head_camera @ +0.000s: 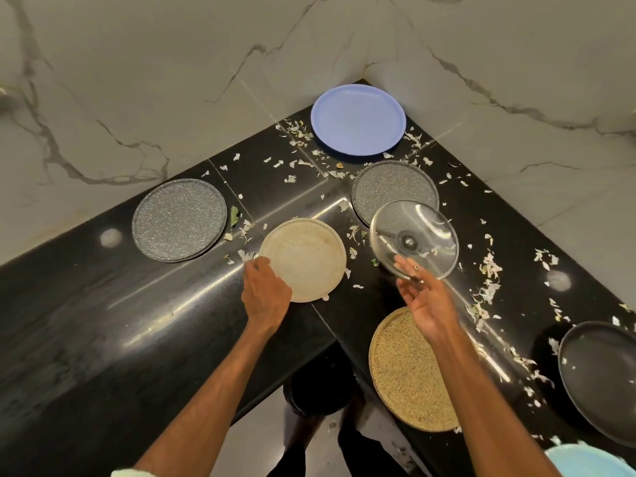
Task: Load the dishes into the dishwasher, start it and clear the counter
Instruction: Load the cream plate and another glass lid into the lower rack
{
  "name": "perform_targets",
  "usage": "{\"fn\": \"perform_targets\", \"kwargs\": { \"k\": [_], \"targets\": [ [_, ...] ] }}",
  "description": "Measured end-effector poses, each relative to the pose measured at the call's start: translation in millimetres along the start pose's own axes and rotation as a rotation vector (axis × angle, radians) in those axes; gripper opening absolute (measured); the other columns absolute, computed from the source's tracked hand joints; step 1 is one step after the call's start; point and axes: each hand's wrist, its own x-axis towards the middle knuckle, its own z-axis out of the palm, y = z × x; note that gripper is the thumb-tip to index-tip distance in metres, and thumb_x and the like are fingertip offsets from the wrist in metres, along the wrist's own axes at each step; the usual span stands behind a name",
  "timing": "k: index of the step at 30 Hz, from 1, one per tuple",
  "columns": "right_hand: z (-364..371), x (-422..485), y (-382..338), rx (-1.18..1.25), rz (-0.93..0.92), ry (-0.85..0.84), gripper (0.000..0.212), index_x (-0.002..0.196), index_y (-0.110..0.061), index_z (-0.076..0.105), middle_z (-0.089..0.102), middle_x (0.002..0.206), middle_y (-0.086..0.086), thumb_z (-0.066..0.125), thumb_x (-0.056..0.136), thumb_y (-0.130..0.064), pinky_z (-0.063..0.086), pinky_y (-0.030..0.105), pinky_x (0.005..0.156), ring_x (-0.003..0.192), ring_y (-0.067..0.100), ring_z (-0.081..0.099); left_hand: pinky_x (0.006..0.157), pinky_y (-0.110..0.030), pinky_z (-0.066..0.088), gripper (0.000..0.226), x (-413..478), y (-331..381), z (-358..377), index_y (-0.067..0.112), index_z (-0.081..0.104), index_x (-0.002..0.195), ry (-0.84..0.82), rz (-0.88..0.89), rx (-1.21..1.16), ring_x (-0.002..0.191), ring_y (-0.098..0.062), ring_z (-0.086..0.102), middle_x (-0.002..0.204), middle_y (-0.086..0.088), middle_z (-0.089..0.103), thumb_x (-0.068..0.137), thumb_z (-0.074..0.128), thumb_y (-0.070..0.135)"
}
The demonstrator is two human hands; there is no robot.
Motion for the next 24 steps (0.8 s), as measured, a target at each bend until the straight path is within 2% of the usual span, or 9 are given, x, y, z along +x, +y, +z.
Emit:
{"fn": "perform_targets", "kwargs": {
  "k": [4, 8, 11, 12, 15, 18, 19, 21, 24],
  "targets": [
    [2.0, -28.4, 25.5, -0.098, -0.002, -0.038, 0.072, 0.124, -0.001, 0.060, 0.073, 0.120, 0.012, 0.082, 0.061, -0.028, 0.049, 0.036, 0.103, 0.113, 0.020, 0.068, 0.096, -0.050, 0.049, 0.050, 8.2, -8.9, -5.0, 0.005, 0.040, 0.135, -0.007, -0.116, 0.017, 0.120, -0.038, 0.053, 0.135, -0.018, 0.045, 0.094, 0.065, 0.019],
    [-6.1, -43.6, 42.6, -0.094, 0.007, -0.035, 0.058, 0.129, 0.001, 0.059, 0.073, 0.121, 0.012, 0.074, 0.078, -0.023, 0.050, 0.035, 0.096, 0.116, 0.021, 0.066, 0.091, -0.050, 0.056, 0.046, 20.2, -7.4, -15.3, 0.000, 0.048, 0.130, -0.049, -0.184, -0.066, 0.115, -0.040, 0.061, 0.125, -0.022, 0.058, 0.088, 0.065, 0.009],
    [-12.4, -56.9, 49.6, -0.141, -0.008, -0.045, 0.083, 0.126, 0.001, 0.060, 0.073, 0.121, 0.011, 0.090, 0.058, -0.036, 0.050, 0.035, 0.094, 0.114, 0.020, 0.067, 0.078, -0.041, 0.058, 0.046, 24.4, -5.5, -28.3, -0.005, 0.056, 0.123, -0.110, -0.222, -0.167, 0.112, -0.040, 0.064, 0.118, -0.021, 0.065, 0.080, 0.071, 0.006],
    [-15.0, -61.2, 51.3, -0.147, -0.014, -0.046, 0.084, 0.125, 0.002, 0.060, 0.073, 0.121, 0.011, 0.091, 0.057, -0.036, 0.050, 0.036, 0.096, 0.115, 0.022, 0.066, 0.073, -0.037, 0.054, 0.046, 26.1, -6.4, -31.1, -0.006, 0.058, 0.121, -0.138, -0.232, -0.197, 0.111, -0.039, 0.064, 0.117, -0.021, 0.066, 0.080, 0.073, 0.009],
    [-27.0, -71.8, 57.6, -0.138, -0.016, -0.040, 0.051, 0.128, 0.004, 0.058, 0.073, 0.121, 0.014, 0.073, 0.085, -0.020, 0.050, 0.038, 0.101, 0.122, 0.027, 0.063, 0.058, -0.031, 0.046, 0.044, 27.7, -11.9, -39.0, -0.003, 0.063, 0.113, -0.202, -0.264, -0.312, 0.095, -0.033, 0.068, 0.103, -0.016, 0.069, 0.077, 0.071, 0.021],
    [-37.6, -85.2, 64.2, -0.163, -0.037, -0.024, 0.035, 0.123, 0.003, 0.061, 0.073, 0.120, 0.015, 0.064, 0.092, -0.011, 0.050, 0.039, 0.101, 0.121, 0.027, 0.065, 0.052, -0.027, 0.041, 0.019, 13.7, -11.0, -47.6, 0.006, 0.062, 0.074, -0.232, -0.144, -0.405, 0.068, -0.020, 0.059, 0.068, -0.004, 0.059, 0.078, 0.064, 0.024],
    [-40.2, -91.2, 65.6, -0.176, -0.049, -0.011, 0.030, 0.119, 0.002, 0.063, 0.073, 0.119, 0.016, 0.065, 0.091, -0.010, 0.050, 0.040, 0.101, 0.118, 0.027, 0.067, 0.049, -0.023, 0.038, 0.021, 5.6, -7.3, -53.3, 0.009, 0.056, 0.068, -0.226, -0.073, -0.397, 0.062, -0.016, 0.053, 0.062, -0.001, 0.053, 0.083, 0.063, 0.022],
    [-46.1, -104.5, 68.2, -0.198, -0.079, 0.048, 0.023, 0.113, -0.002, 0.066, 0.075, 0.113, 0.017, 0.065, 0.090, -0.006, 0.054, 0.040, 0.096, 0.104, 0.025, 0.071, 0.046, -0.016, 0.032, 0.027, -9.6, 0.0, -67.4, 0.012, 0.050, 0.066, -0.187, 0.092, -0.353, 0.056, -0.011, 0.044, 0.060, 0.003, 0.047, 0.091, 0.060, 0.016],
    [-59.5, -127.4, 69.1, -0.280, -0.154, 0.145, 0.023, 0.115, -0.001, 0.065, 0.077, 0.101, 0.013, 0.063, 0.092, -0.001, 0.058, 0.035, 0.082, 0.089, 0.022, 0.074, 0.060, -0.024, 0.041, 0.019, -26.1, 9.2, -88.1, 0.008, 0.060, 0.076, -0.094, 0.380, -0.217, 0.067, -0.015, 0.050, 0.074, 0.000, 0.053, 0.093, 0.059, 0.016]
  ]
}}
